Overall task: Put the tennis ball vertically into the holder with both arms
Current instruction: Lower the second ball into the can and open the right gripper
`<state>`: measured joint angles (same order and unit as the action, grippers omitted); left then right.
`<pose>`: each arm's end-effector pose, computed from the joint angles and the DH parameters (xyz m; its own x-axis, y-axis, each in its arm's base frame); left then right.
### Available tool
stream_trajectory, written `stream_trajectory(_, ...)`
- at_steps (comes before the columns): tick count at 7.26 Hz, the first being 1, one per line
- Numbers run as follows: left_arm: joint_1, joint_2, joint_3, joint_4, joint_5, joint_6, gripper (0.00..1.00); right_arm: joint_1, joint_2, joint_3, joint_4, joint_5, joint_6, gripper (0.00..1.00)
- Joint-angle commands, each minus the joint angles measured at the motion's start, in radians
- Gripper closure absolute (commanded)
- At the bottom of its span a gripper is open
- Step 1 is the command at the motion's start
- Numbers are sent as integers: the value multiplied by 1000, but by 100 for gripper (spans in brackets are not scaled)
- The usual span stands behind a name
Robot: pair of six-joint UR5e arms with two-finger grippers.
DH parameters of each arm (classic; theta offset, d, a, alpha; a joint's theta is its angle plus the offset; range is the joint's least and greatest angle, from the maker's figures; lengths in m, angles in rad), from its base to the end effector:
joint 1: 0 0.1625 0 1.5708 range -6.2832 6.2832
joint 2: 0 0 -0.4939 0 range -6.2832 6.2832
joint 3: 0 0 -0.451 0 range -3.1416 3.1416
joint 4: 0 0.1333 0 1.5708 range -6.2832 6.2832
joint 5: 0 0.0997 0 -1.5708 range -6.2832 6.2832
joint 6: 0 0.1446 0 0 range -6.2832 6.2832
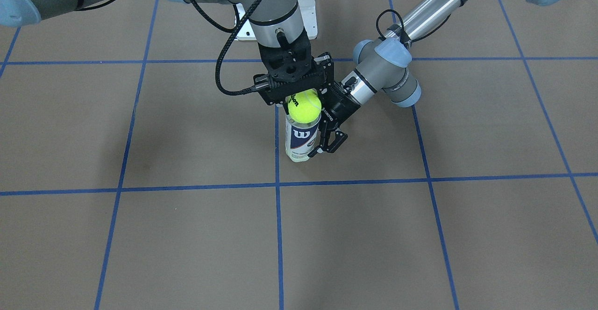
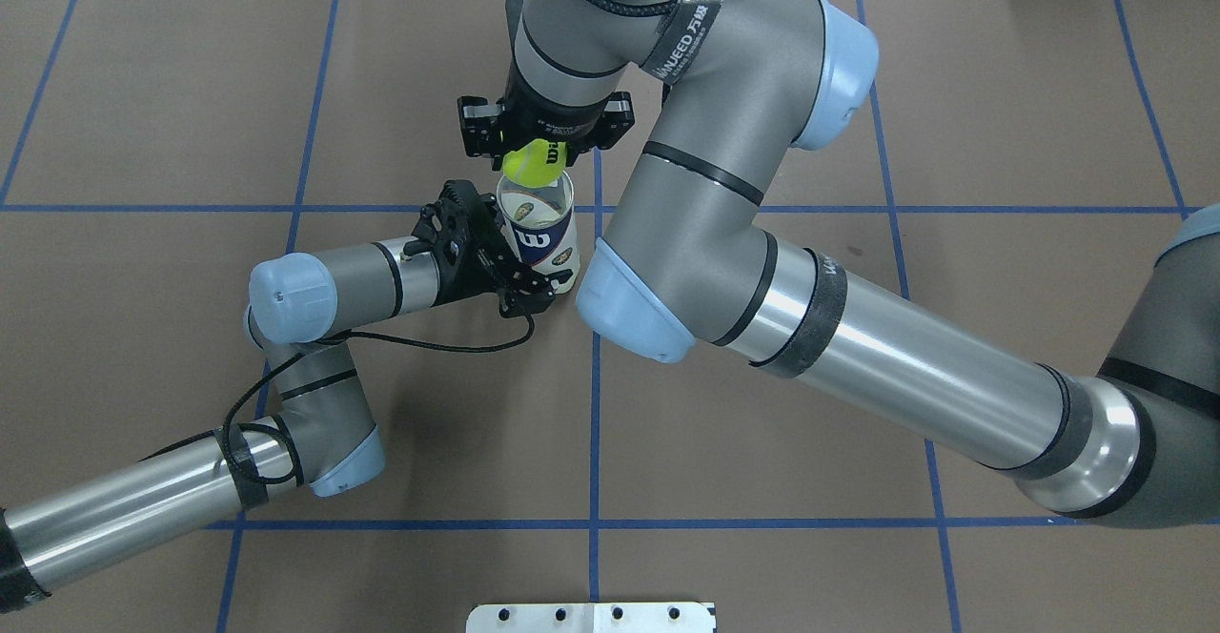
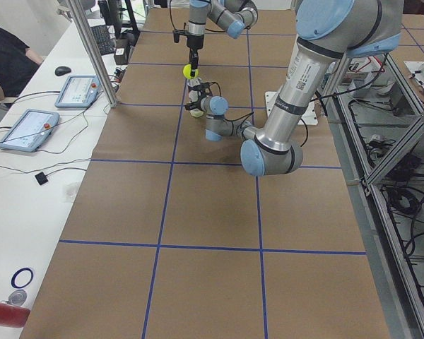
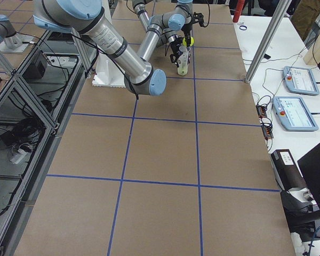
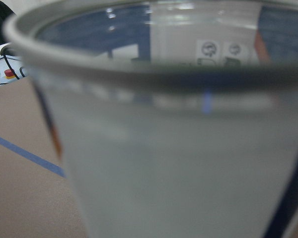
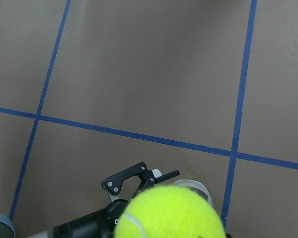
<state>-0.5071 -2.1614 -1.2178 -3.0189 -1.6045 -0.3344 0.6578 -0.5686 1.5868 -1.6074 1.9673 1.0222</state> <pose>0.6767 -0.5229 0.3510 0.3979 0.8589 -0.3224 0.2444 0.2395 0.9396 -0.6009 -0.5621 0.0358 0.5368 -0.1931 0.8213 -0.0351 0.9675 0.2504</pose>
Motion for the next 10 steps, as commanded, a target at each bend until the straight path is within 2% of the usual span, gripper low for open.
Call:
stream_trajectory(1, 1, 0, 0, 0, 0, 0, 1, -1, 1, 1, 0, -4, -1, 100)
stream_trajectory(2, 1, 0, 0, 0, 0, 0, 1, -4, -2, -1, 0, -5, -1, 61)
stream_trajectory(3, 1, 0, 0, 0, 0, 0, 1, -10, -4, 1, 0, -14, 1, 14)
stream_trajectory(4, -1, 0, 0, 0, 0, 0, 1, -15, -5, 1, 0, -19, 1, 2)
stream_trajectory(10, -1, 3, 1, 0, 0, 3, 1, -14, -7, 24, 0, -13, 15, 1)
